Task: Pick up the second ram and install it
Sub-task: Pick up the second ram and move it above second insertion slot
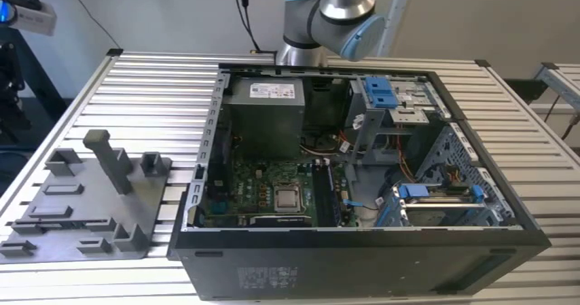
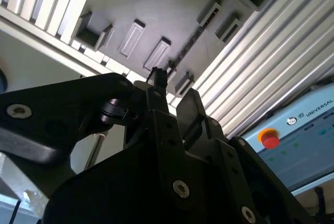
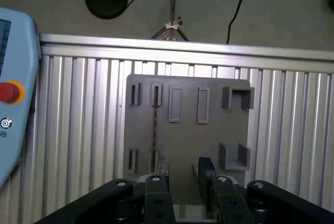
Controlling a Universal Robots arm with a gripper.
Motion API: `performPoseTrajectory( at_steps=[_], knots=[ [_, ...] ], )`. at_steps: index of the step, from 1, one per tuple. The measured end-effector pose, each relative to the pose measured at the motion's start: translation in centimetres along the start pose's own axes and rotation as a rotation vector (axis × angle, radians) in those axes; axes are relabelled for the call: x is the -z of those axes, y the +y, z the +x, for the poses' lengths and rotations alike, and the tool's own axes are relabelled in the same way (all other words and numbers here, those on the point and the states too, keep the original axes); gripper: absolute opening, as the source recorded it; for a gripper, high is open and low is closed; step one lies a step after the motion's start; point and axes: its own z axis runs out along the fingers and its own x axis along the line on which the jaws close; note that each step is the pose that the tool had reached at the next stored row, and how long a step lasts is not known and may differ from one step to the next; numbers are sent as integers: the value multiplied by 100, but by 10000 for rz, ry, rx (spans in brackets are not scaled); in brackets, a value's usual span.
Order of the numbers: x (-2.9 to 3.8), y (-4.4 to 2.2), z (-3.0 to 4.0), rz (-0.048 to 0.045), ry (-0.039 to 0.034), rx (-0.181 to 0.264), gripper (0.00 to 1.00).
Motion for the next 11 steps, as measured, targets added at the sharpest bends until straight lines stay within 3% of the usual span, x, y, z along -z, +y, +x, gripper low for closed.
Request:
performPoseTrajectory(
  at_steps=[11],
  knots=[
    [-56,-3,1,9,3,0,36]
  ],
)
